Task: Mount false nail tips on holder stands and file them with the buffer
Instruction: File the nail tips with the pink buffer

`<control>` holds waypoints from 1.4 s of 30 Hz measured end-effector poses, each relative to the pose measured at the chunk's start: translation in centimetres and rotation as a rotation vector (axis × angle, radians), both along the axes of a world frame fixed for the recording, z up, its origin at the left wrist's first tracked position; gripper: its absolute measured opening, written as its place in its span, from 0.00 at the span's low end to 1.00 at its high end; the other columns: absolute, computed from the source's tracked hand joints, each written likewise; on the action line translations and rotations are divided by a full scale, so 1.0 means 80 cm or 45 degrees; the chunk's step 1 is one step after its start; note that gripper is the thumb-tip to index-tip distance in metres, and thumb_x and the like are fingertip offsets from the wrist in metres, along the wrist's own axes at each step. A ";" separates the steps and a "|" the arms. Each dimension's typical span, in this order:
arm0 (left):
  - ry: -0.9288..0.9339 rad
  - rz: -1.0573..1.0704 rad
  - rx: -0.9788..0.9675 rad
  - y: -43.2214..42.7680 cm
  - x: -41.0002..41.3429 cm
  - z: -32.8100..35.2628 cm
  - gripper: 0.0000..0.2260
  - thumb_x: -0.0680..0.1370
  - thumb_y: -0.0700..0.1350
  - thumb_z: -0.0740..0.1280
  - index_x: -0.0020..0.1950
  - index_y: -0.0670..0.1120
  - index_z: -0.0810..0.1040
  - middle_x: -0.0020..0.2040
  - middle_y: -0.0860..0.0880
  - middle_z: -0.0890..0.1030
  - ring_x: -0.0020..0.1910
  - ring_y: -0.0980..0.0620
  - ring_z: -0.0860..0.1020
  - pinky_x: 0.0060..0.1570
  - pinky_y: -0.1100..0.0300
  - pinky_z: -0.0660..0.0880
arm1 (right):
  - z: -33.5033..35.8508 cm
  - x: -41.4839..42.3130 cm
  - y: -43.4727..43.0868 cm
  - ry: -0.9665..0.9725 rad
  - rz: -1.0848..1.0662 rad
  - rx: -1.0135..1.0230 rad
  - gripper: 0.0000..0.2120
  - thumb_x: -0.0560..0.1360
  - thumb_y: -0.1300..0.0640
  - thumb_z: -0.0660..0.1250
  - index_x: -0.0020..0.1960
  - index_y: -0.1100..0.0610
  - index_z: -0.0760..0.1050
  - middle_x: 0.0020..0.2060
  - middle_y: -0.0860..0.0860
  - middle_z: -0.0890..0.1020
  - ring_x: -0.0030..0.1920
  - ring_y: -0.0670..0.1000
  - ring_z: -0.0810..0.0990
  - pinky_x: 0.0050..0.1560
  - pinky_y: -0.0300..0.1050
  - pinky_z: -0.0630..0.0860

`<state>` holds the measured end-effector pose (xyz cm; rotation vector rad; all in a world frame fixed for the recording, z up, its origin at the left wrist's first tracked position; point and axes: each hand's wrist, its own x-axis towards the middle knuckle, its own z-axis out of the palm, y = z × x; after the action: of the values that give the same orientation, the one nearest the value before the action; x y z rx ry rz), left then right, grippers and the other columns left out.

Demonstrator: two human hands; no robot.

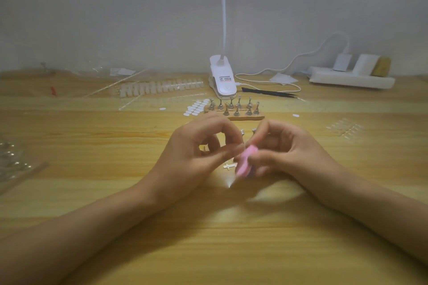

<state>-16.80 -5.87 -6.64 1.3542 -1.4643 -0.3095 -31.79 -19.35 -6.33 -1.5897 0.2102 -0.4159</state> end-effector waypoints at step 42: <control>0.002 -0.008 0.019 0.000 0.001 -0.002 0.05 0.76 0.41 0.71 0.41 0.46 0.78 0.41 0.52 0.78 0.37 0.59 0.74 0.35 0.69 0.69 | -0.004 0.001 -0.010 -0.056 -0.077 0.051 0.06 0.72 0.57 0.75 0.43 0.56 0.77 0.41 0.59 0.86 0.40 0.54 0.86 0.38 0.42 0.82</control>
<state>-16.72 -5.83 -6.78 1.3614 -1.4676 -0.3264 -31.72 -20.14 -6.67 -1.5363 0.2318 -0.4903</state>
